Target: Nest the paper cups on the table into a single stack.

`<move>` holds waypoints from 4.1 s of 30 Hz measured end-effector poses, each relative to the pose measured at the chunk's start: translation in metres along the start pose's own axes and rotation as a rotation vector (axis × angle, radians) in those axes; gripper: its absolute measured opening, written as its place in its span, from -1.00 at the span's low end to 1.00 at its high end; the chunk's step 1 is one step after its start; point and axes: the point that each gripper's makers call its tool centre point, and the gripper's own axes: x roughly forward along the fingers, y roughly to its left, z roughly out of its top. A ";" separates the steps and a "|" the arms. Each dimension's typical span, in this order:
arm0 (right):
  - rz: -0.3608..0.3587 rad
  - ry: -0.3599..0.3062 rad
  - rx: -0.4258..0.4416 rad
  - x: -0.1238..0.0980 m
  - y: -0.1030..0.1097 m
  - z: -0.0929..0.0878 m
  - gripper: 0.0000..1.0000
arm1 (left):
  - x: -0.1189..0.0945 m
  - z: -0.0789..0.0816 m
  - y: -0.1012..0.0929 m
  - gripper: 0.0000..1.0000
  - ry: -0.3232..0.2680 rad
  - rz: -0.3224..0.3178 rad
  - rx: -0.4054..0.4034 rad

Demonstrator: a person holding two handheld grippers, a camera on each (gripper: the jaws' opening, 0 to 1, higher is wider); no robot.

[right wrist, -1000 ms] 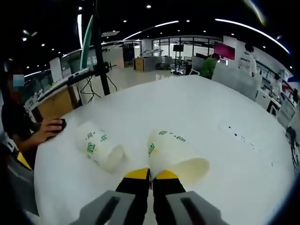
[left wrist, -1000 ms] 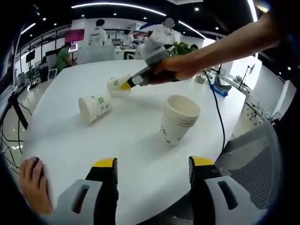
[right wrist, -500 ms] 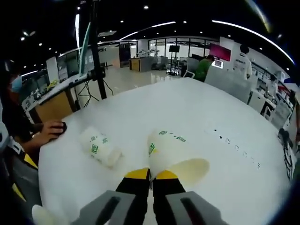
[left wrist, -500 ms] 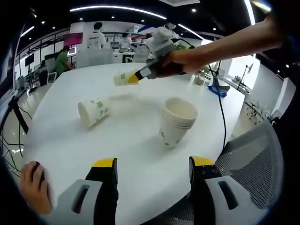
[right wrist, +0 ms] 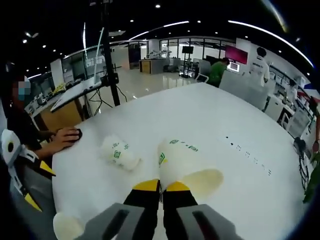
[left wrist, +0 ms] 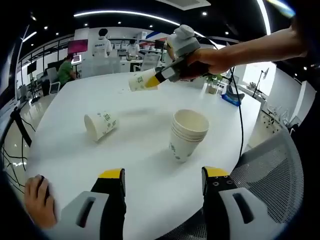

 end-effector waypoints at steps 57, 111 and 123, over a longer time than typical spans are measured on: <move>0.152 0.298 -0.265 -0.088 0.071 -0.022 -1.00 | -0.005 0.004 -0.005 0.22 -0.020 -0.009 0.020; 0.344 0.766 -0.577 -0.113 0.135 -0.089 -1.00 | -0.007 0.007 -0.003 0.22 -0.026 0.002 0.016; 0.353 0.781 -0.612 -0.114 0.140 -0.086 -1.00 | -0.007 0.007 -0.003 0.22 -0.025 0.002 0.014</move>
